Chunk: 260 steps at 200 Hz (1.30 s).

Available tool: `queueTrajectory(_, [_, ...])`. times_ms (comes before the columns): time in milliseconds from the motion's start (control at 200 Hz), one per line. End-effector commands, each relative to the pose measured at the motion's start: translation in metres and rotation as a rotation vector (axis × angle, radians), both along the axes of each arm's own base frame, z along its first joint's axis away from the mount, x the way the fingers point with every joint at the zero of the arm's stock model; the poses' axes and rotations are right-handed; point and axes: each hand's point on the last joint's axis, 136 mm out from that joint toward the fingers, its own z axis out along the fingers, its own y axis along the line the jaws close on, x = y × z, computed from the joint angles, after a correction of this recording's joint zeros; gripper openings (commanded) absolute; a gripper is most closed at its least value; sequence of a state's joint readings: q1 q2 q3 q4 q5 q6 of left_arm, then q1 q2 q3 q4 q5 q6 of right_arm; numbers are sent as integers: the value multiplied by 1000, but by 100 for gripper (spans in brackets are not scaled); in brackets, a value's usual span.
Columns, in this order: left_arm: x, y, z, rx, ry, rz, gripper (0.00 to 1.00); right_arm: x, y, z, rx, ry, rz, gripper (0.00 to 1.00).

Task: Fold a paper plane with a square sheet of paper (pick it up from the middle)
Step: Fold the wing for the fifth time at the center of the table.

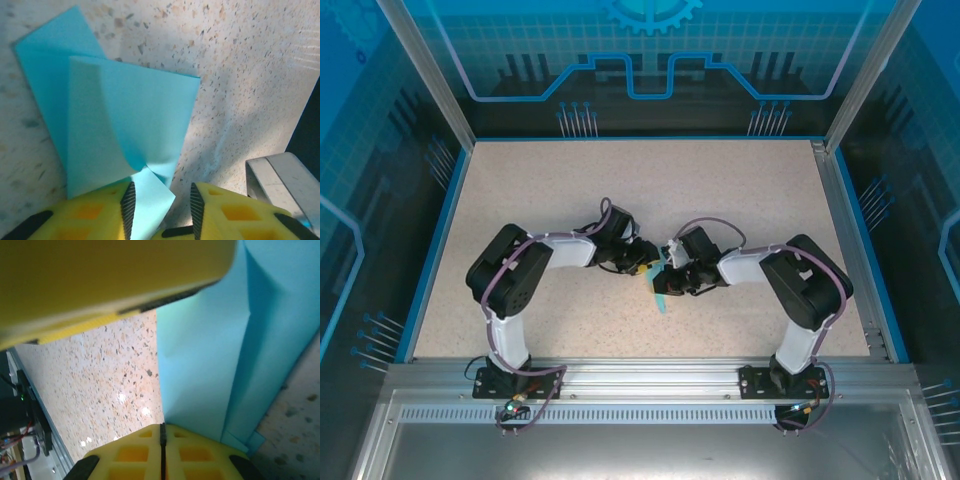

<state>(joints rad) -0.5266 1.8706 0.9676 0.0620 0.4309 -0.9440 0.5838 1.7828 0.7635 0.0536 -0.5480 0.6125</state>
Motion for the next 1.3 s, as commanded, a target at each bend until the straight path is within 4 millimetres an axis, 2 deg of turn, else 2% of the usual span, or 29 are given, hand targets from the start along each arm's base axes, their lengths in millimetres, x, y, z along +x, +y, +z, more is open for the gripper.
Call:
queueTrajectory(0, [1,13,24,39,-74,45,42,-36,-29,-31,-126,111,133,8])
queueTrajectory(85, [0,20,32,59,-101,68,44,-35,-24,-27,-113,109,188,8])
queueTrajectory(200, [-5,26,28,67,-99,75,42,-29,-26,-31,-133,109,202,8])
queueTrajectory(450, [-10,17,20,22,-88,40,35,-24,-34,-39,-145,142,162,9])
queueTrajectory(785, [2,13,-2,36,-76,38,34,-23,-37,-43,-165,150,148,9])
queueTrajectory(1015, [18,43,-18,94,-59,105,34,-28,-42,-44,-186,158,148,7])
queueTrajectory(1295, [35,75,-21,125,-61,146,34,-30,-43,-46,-187,162,148,7])
